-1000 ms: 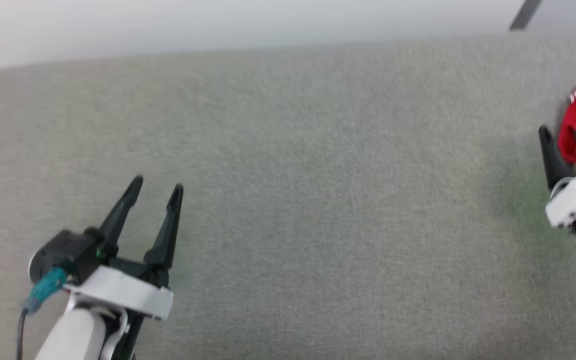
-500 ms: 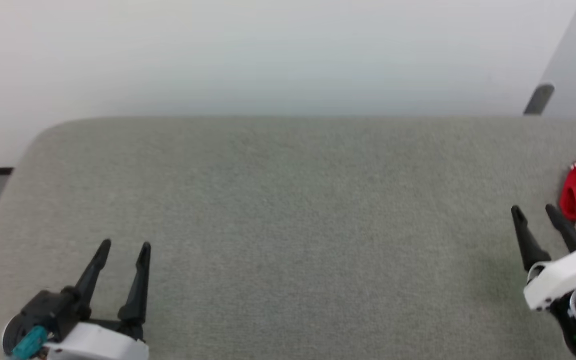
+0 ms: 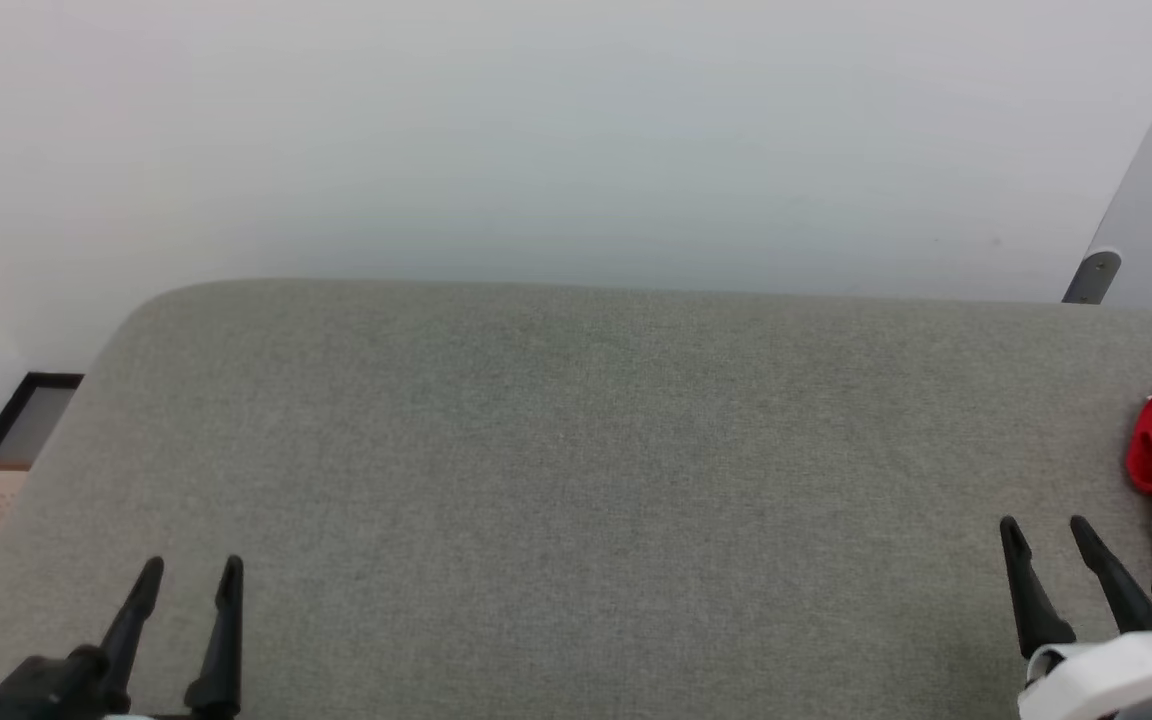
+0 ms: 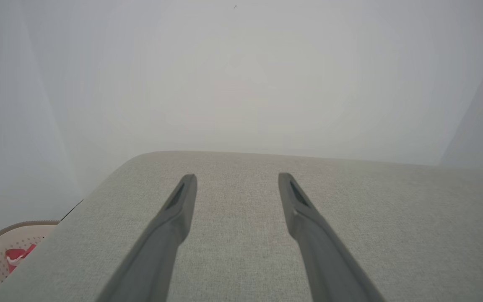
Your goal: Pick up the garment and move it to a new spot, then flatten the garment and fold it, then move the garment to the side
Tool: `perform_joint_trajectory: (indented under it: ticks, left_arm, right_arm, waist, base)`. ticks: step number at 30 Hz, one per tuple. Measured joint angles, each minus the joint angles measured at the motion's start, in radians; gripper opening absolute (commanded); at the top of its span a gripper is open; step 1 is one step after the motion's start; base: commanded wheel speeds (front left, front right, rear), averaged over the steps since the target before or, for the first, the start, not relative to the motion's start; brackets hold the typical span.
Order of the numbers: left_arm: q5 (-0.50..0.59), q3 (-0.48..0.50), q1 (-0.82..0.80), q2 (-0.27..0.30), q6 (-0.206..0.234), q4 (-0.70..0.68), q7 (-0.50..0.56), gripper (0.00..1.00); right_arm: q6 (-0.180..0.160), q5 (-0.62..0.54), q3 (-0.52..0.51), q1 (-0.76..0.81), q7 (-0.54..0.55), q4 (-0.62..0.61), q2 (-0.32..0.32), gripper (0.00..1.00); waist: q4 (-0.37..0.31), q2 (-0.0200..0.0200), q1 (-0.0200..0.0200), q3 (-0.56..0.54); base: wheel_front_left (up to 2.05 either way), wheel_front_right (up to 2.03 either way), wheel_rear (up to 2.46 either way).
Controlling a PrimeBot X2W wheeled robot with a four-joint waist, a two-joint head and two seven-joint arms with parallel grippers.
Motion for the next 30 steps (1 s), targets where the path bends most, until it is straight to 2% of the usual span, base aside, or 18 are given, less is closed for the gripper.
perform_joint_trajectory:
  ticks: [14,30]
  left_arm:
    - [-0.002,0.030,0.042,-0.009,0.000,-0.004,0.000,1.00]
    - [-0.012,0.007,0.052,0.003,0.000,-0.010,0.000,1.00]
  right_arm:
    - [0.000,-0.086,-0.055,0.150,0.000,-0.120,0.079,1.00]
    - [0.000,-0.095,-0.054,0.176,0.000,-0.136,0.099,1.00]
  waist:
    - [-0.031,0.0000,0.0000,-0.015]
    - [-0.052,0.0000,0.0000,-0.003]
  base:
    - [0.00,0.00,0.00]
    - [0.00,0.00,0.00]
